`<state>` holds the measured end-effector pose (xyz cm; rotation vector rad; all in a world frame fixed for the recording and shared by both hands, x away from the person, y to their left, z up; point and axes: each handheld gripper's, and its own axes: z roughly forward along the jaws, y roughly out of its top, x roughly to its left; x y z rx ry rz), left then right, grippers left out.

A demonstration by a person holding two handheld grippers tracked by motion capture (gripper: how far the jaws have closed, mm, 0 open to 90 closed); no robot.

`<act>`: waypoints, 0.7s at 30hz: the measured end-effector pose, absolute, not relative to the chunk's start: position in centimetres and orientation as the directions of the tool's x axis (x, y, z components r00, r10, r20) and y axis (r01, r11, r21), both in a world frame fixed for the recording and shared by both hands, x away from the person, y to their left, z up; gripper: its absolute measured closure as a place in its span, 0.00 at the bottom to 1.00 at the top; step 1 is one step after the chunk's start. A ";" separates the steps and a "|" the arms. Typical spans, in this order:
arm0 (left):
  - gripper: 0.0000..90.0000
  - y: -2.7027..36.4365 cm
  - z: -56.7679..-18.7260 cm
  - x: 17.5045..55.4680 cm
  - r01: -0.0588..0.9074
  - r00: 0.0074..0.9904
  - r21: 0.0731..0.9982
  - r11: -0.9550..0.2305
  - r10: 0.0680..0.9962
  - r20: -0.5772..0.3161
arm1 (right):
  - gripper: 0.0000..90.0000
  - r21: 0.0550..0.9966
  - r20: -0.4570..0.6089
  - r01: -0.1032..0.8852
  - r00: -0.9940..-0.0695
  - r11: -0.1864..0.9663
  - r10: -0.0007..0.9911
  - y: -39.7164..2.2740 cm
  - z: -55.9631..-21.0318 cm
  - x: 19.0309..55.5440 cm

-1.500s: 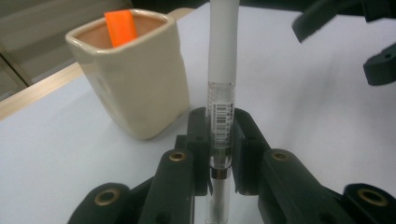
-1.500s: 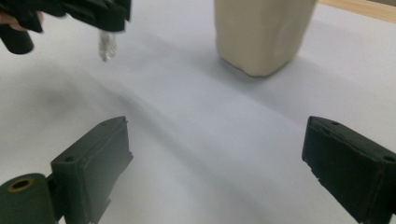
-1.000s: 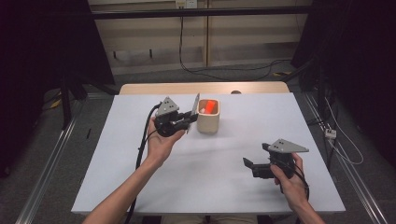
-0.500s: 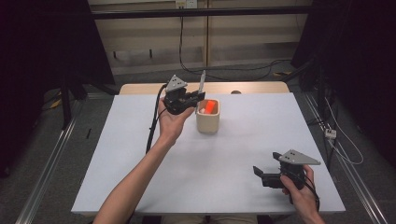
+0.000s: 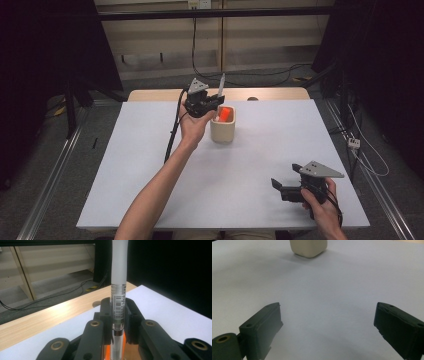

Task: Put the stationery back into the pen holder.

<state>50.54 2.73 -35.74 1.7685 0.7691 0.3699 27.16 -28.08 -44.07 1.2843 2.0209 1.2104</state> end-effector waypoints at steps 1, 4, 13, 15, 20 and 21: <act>0.89 2.7 -35.9 50.6 0.317 0.738 0.931 -0.178 0.664 -0.124 | 0.08 0.857 0.075 0.483 -0.461 0.179 0.884 -28.1 -44.1 27.1; 0.89 2.5 -36.4 50.8 0.316 0.742 0.928 -0.197 0.661 -0.112 | 0.08 0.856 0.079 0.486 -0.462 0.177 0.884 -28.1 -44.1 27.2; 0.88 2.4 -37.6 50.5 0.324 0.742 0.923 -0.208 0.661 -0.112 | 0.08 0.854 0.076 0.485 -0.472 0.186 0.879 -27.9 -44.1 27.3; 0.88 2.5 -37.7 50.5 0.323 0.746 0.921 -0.217 0.658 -0.106 | 0.08 0.854 0.077 0.486 -0.475 0.187 0.877 -27.9 -44.1 27.4; 0.88 3.2 -38.6 50.6 0.355 0.737 0.909 -0.218 0.664 -0.129 | 0.08 0.853 0.054 0.480 -0.472 0.205 0.880 -27.7 -44.1 27.4; 0.87 3.2 -38.7 50.6 0.358 0.735 0.910 -0.210 0.664 -0.136 | 0.08 0.851 0.058 0.483 -0.476 0.206 0.878 -27.6 -44.1 27.4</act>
